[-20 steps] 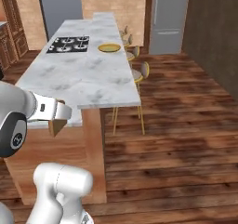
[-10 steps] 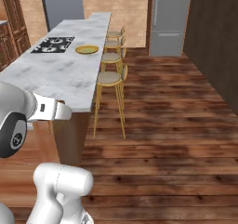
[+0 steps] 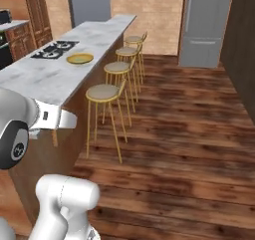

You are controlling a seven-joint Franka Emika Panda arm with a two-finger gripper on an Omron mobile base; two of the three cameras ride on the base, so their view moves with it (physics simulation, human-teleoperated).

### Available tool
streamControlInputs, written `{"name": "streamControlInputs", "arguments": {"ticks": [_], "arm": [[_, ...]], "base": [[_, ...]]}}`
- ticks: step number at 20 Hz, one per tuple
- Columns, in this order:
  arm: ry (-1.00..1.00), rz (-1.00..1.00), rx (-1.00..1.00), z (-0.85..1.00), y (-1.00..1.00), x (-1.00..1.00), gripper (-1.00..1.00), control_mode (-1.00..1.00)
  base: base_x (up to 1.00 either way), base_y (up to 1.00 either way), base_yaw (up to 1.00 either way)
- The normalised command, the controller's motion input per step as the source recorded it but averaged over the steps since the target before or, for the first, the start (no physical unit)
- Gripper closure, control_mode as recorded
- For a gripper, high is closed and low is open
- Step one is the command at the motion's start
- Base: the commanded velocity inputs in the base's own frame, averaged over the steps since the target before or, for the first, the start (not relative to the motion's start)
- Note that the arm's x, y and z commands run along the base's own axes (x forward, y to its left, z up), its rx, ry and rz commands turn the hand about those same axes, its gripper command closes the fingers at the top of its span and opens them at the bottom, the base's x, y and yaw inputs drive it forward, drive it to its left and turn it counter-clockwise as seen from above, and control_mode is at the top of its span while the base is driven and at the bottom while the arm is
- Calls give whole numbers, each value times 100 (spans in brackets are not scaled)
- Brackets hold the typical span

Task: Start the toaster. Once the lever pops up, take the bread to the plate on the dining counter.

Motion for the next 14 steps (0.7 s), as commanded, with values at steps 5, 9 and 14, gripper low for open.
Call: {"name": "streamControlInputs", "arguments": {"ticks": [5,9,14], "arm": [[0,0,0,0,0,0,100,100],[0,0,0,0,0,0,100,100],[0,0,0,0,0,0,100,100]], "base": [[94,-93,39],[82,-92,44],[56,-95,50]]}}
